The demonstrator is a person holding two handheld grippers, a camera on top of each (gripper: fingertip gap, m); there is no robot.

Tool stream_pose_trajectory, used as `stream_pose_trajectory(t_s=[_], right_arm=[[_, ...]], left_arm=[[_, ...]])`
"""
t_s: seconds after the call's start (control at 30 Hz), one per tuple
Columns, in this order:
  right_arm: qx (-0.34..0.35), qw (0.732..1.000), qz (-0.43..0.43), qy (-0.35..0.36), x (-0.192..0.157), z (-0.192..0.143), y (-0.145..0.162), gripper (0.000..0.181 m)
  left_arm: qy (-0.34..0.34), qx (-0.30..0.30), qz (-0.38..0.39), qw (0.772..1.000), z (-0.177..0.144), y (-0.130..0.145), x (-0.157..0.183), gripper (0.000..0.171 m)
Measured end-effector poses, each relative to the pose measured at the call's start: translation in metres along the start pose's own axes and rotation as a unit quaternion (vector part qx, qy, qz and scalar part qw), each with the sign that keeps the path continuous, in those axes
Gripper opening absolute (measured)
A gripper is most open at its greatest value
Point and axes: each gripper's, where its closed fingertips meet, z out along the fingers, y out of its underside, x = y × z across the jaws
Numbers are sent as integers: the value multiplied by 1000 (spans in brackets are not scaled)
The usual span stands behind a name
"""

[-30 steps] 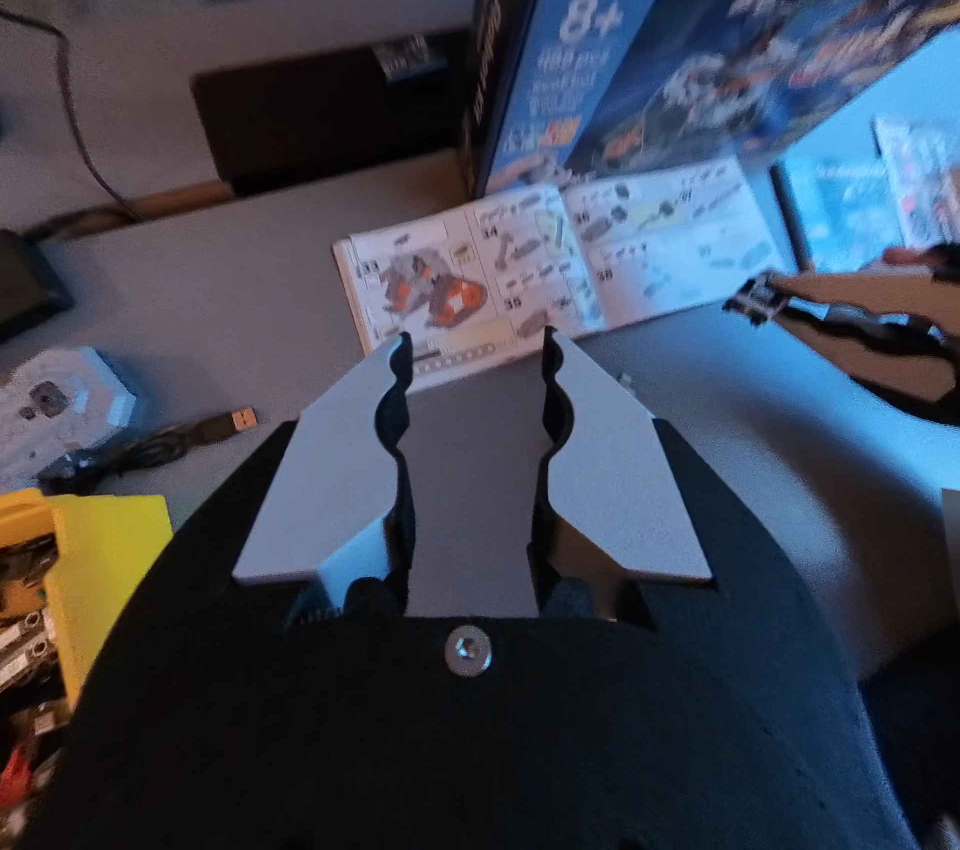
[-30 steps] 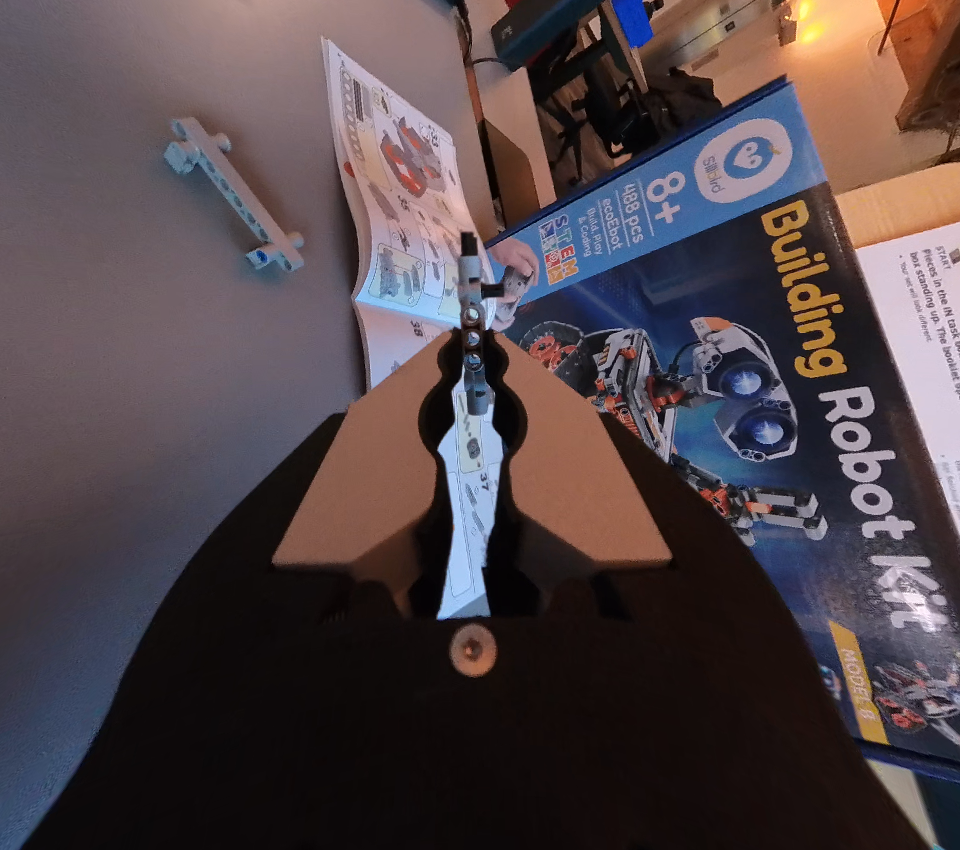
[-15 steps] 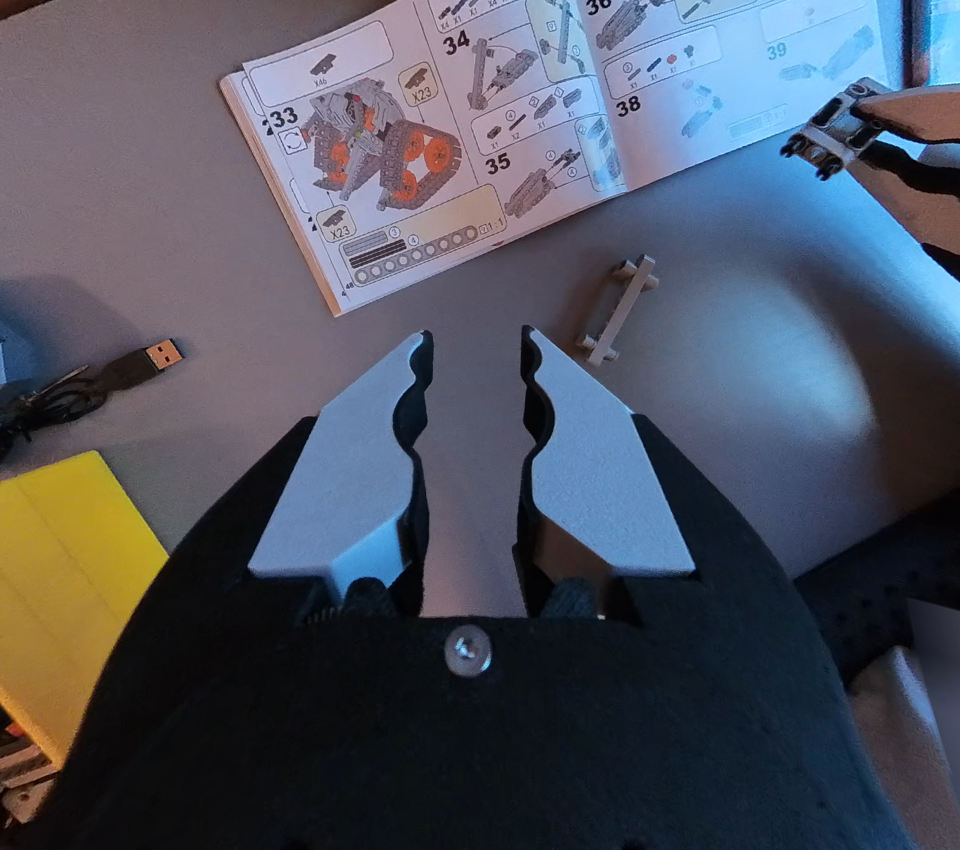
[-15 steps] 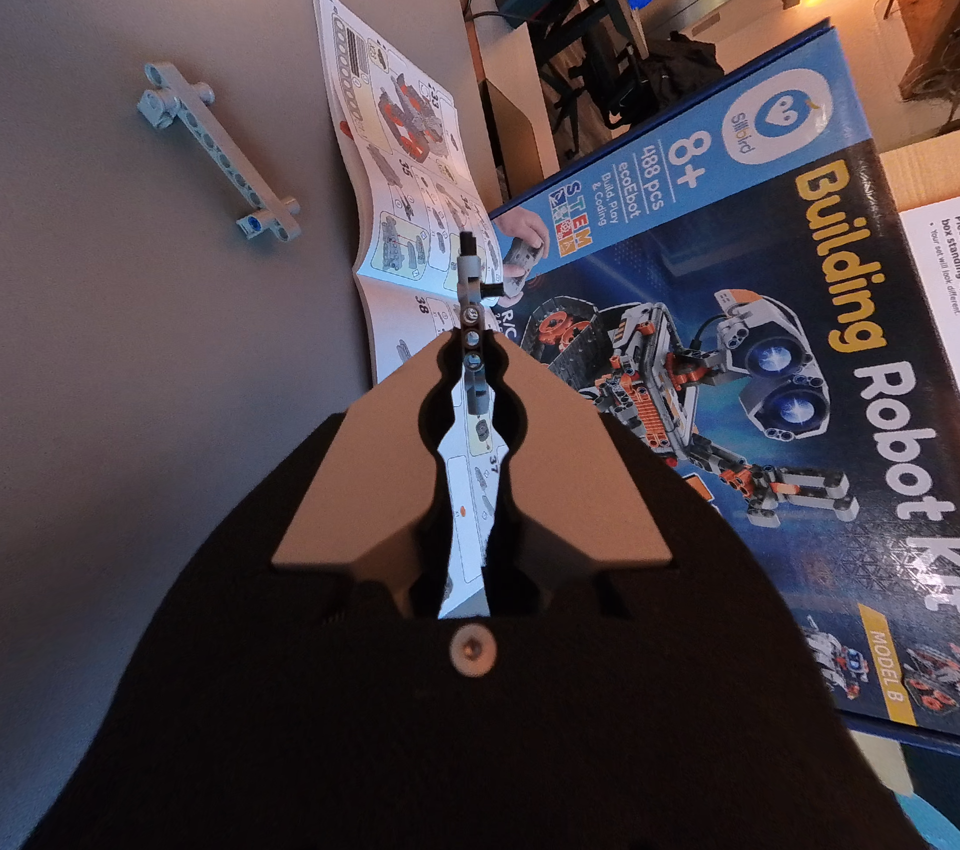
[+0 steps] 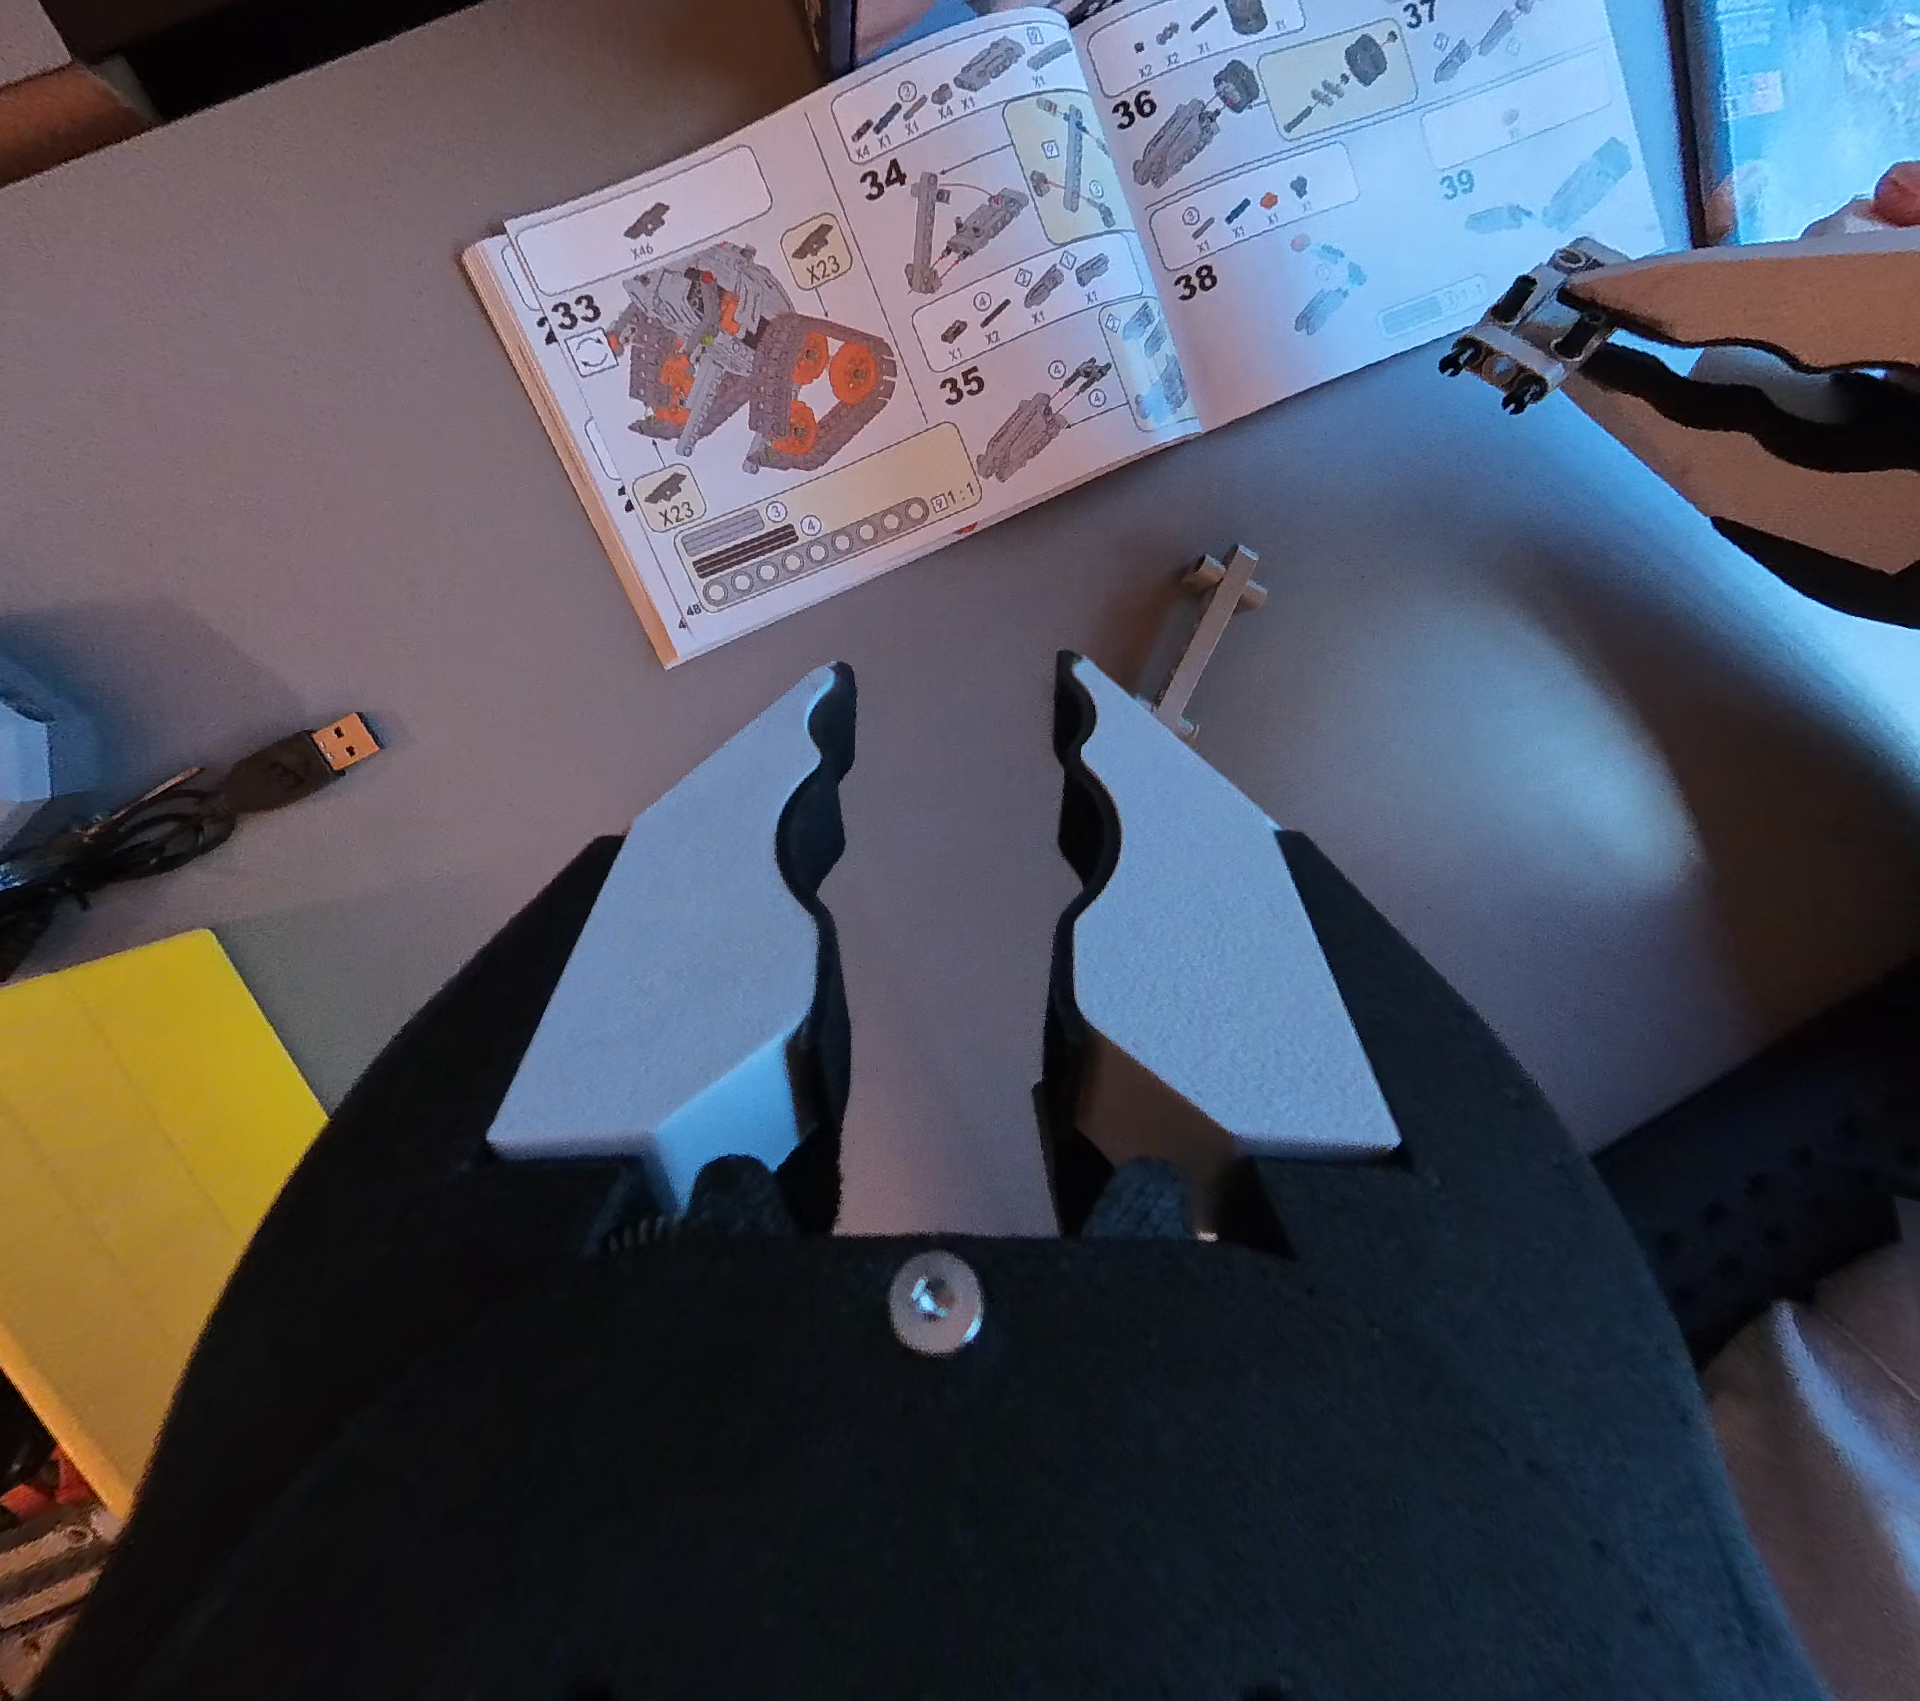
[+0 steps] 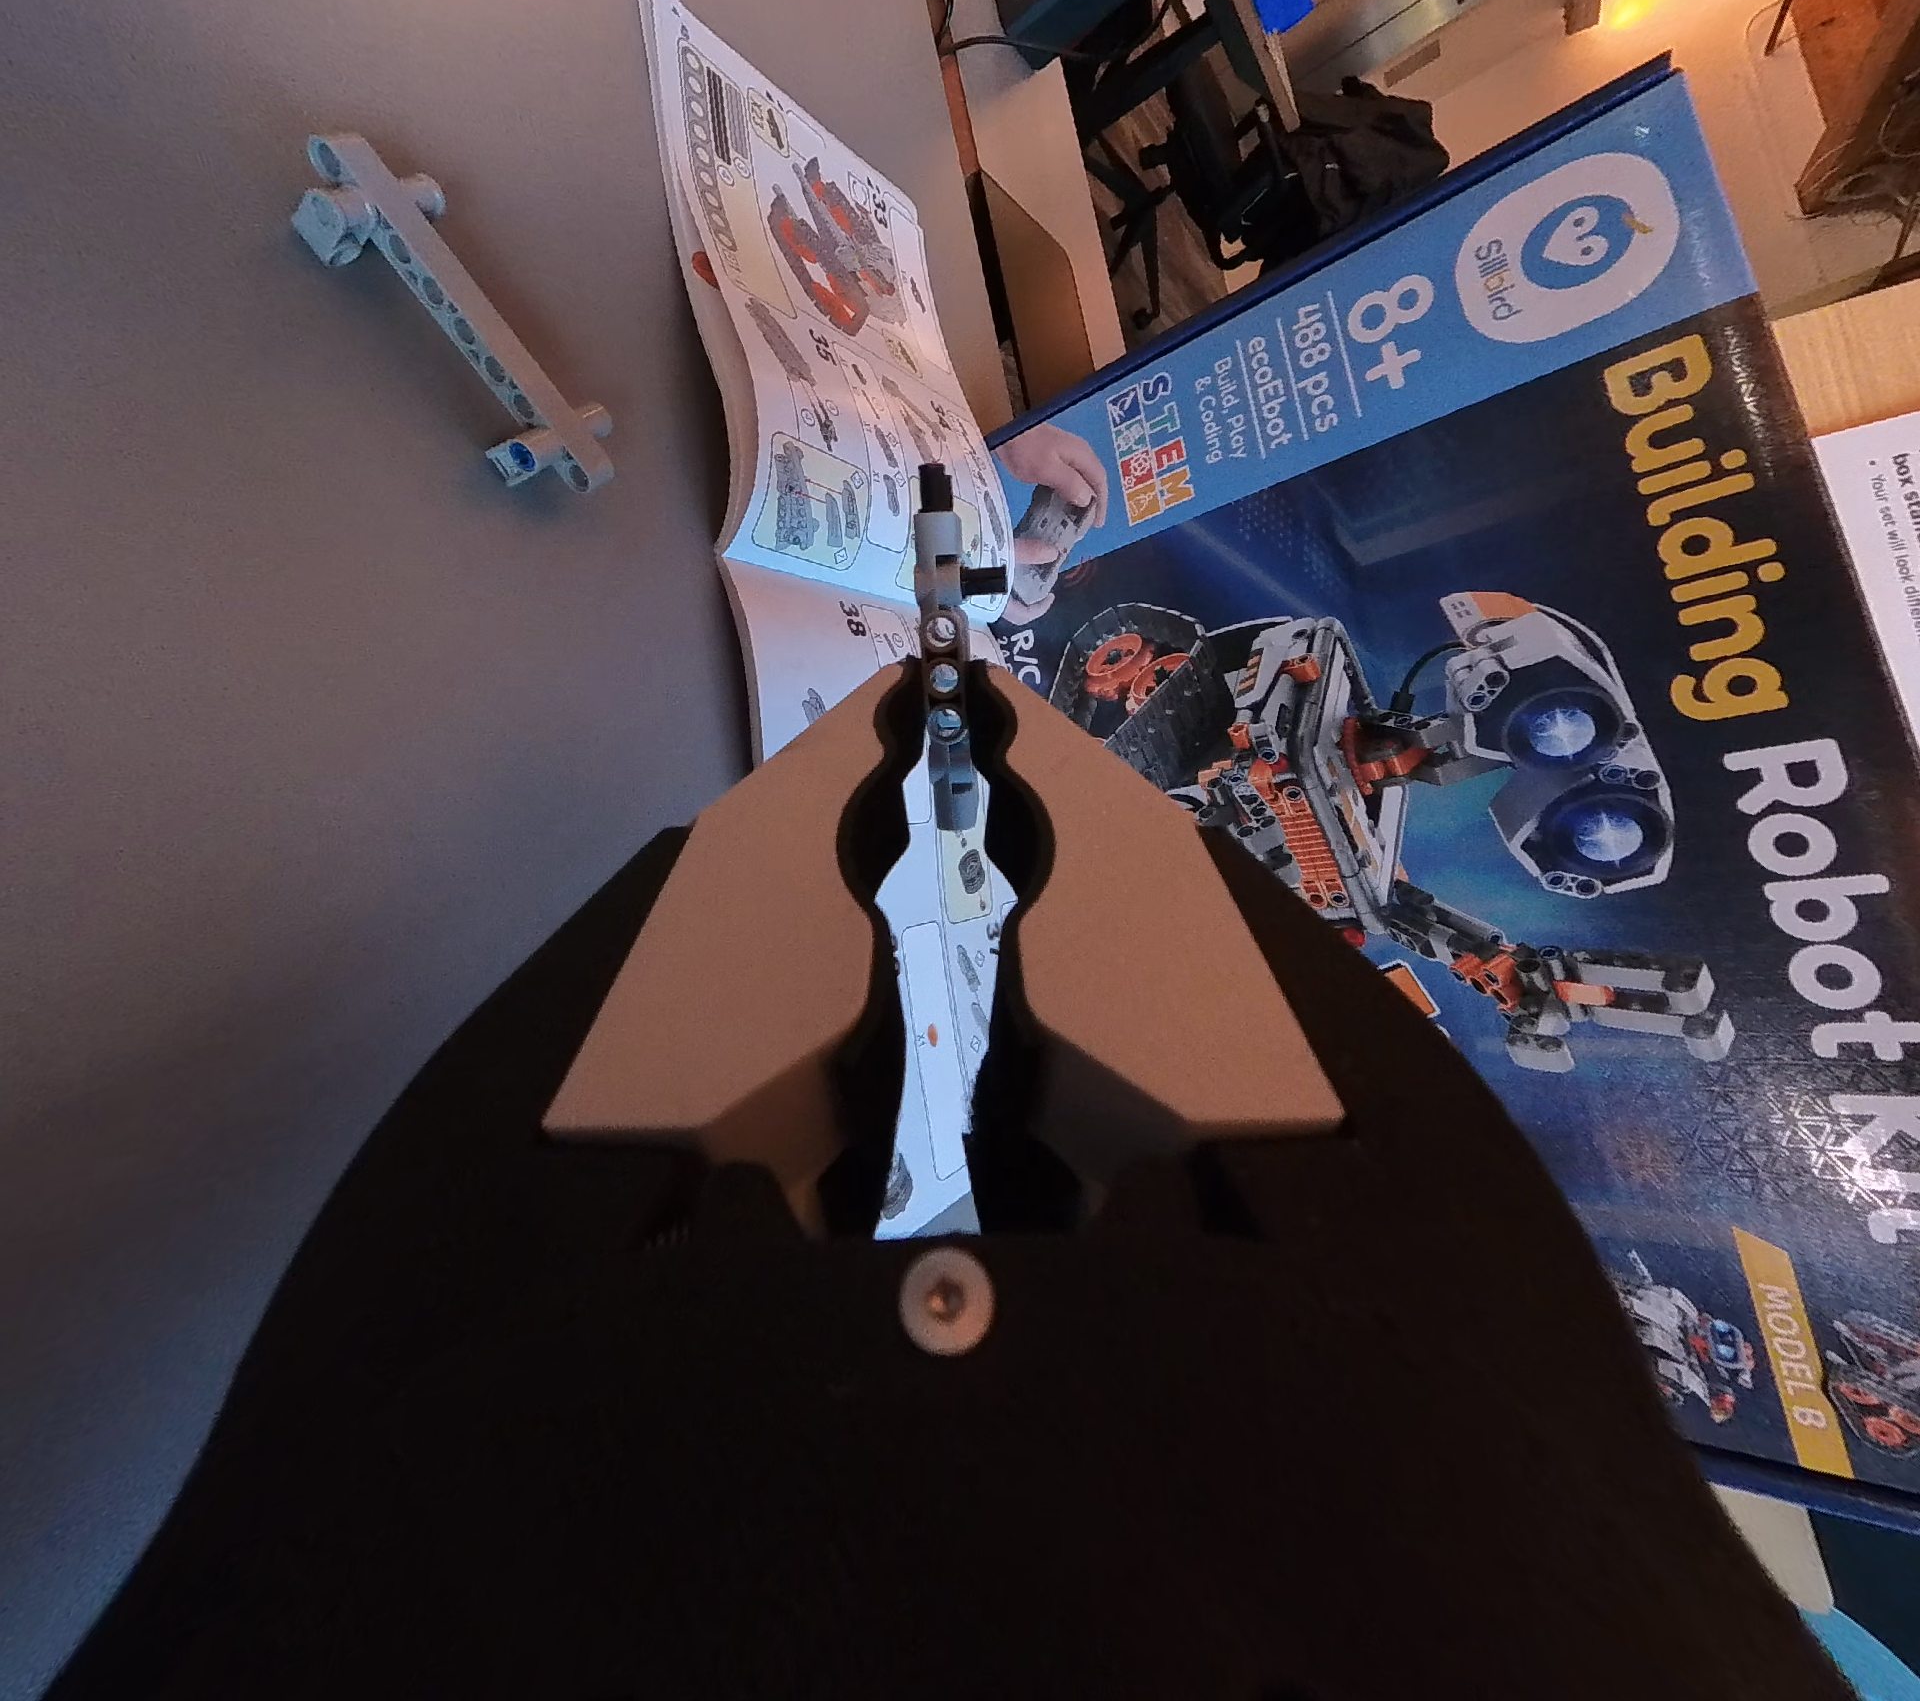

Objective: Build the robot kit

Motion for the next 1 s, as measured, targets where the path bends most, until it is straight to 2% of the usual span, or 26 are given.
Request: stream_pose_trajectory(t_s=[0.1, 1.0], right_arm=[[1, 1000, -1, 2, 1, 0, -1, 8], [53, 997, -42, 30, 0, -5, -30, 7]], left_arm=[[5, -3, -8, 1000, 1, 0, 1, 44], [12, 41, -2, 999, -24, -9, 8, 40]])
